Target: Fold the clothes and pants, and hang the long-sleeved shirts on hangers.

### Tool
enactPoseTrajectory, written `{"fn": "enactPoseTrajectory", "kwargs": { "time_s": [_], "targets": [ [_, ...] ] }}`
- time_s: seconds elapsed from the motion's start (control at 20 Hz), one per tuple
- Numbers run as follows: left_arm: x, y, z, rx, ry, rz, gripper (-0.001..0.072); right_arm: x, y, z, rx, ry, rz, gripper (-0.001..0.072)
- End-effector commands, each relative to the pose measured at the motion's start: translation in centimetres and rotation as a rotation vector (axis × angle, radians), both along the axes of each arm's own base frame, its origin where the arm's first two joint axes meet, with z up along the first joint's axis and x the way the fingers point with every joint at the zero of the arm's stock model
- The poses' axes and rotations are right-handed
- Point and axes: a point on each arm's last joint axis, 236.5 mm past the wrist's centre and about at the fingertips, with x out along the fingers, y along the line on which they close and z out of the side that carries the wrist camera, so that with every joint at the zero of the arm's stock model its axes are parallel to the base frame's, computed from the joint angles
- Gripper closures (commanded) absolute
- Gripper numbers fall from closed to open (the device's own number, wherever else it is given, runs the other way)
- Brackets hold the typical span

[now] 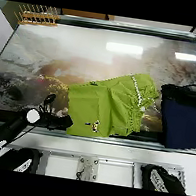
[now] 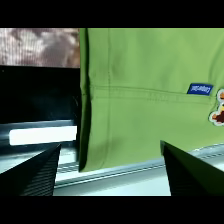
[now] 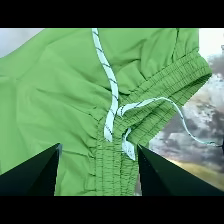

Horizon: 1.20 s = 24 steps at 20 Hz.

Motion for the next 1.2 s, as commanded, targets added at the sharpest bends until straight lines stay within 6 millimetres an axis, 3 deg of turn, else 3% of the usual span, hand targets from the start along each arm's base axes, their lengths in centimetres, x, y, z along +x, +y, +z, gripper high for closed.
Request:
{"fn": "enactPoseTrajectory", "kwargs": {
  "time_s": [0.0, 0.15, 0.3, 0.45, 0.55, 0.6, 0.7, 0.75, 0.85, 1.0, 1.15],
  "targets": [
    [0.9, -0.2, -0.2, -0.003, -0.027, 0.023, 0.0018, -0.2, 0.2, -0.1, 0.007, 0.008, 0.006, 0.0204],
    [0.2, -0.9, -1.9, -0.020, 0.072, 0.047, 0.0018, -0.2, 0.4, 0.1, 0.018, 0.005, 0.007, 0.0204],
    [0.8, -2.4, -1.9, -0.026, 0.078, 0.003, 0.0019, -0.3, 0.5, 0.0, 0.019, 0.010, 0.010, 0.0204],
    [0.1, -4.6, -2.2, -0.016, 0.098, -0.087, 0.0021, -0.9, 0.8, -0.4, 0.024, 0.041, 0.027, 0.0204],
    [0.2, -5.4, -2.4, 0.011, 0.082, -0.148, 0.0289, -1.7, 0.7, -1.0, 0.013, 0.076, 0.040, 0.0204],
    [0.6, -5.4, -2.2, 0.025, 0.069, -0.161, 0.0358, -2.1, 0.7, -1.4, 0.005, 0.092, 0.044, 0.0204],
    [1.5, -5.7, -1.3, 0.011, 0.034, -0.151, 0.0634, -3.1, 0.5, -2.6, -0.010, 0.119, 0.042, 0.0205],
    [1.9, -5.7, -0.7, 0.002, 0.015, -0.142, 0.0702, -3.8, 0.4, -3.3, -0.010, 0.142, 0.025, 0.0205],
    [2.6, -5.3, 0.5, -0.013, -0.020, -0.122, 0.0701, -6.1, 0.0, -6.1, 0.018, 0.242, -0.070, 0.0206],
    [3.7, -4.9, 2.4, -0.038, -0.079, -0.091, 0.0702, -11.8, -0.6, -12.3, 0.106, 0.493, -0.342, 0.0206],
    [3.9, -5.0, 3.5, -0.052, -0.114, -0.093, 0.0702, -15.5, 2.1, -17.5, 0.270, 0.630, -0.501, 0.0202]
  ]
}}
